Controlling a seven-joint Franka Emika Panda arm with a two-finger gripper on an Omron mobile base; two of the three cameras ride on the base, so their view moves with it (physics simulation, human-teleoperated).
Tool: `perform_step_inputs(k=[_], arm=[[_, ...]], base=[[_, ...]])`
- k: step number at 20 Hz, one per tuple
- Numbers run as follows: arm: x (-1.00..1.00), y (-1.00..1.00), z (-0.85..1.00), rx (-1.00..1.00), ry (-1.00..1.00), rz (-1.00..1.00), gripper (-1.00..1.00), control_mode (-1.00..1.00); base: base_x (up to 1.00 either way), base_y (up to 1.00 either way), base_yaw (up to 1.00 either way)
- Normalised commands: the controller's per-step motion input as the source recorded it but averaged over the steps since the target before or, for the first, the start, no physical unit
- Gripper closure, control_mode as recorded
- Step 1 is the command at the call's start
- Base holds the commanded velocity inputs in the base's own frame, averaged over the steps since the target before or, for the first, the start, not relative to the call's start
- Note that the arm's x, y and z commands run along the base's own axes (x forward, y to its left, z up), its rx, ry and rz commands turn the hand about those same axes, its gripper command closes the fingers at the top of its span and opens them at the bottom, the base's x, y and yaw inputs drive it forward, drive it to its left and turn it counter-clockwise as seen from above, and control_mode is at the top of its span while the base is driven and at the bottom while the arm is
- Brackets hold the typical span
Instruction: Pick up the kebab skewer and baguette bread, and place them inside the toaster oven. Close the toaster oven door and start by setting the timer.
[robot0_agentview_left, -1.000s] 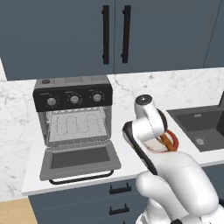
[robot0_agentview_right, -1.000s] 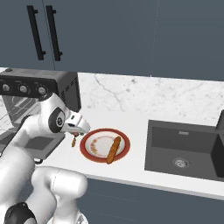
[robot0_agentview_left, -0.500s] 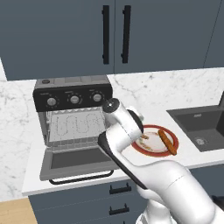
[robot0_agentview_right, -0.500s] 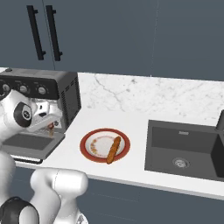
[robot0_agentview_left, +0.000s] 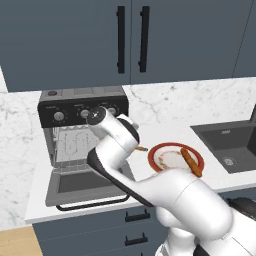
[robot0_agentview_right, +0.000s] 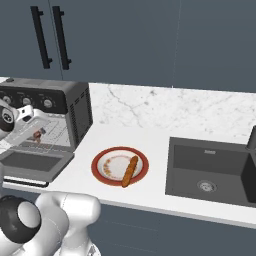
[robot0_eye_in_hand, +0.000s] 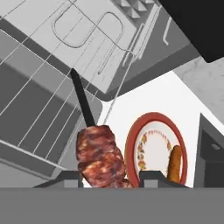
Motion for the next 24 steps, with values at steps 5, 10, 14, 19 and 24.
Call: perform_step_inputs(k=[5,10,14,19,24], arm=[[0.16,0.54,0.0,0.0,-0.23,0.01,1.0,-1.0],[0.47,0.25,0.0,0.0,0.03,0.15,1.0,-1.0],[0.19,0.0,0.0,0.0,0.18,0.36,1.0,-1.0],[-0.07,0.0,-0.16,0.0,-0.14,0.36,1.0,-1.0],[0.12,0.0,-0.23,0.0,0.0,0.29,1.0,-1.0]], base=[[0.0,0.0,0.0],[0.0,0.0,0.0],[0.0,0.0,0.0],[0.0,0.0,0.0],[0.0,0.0,0.0]])
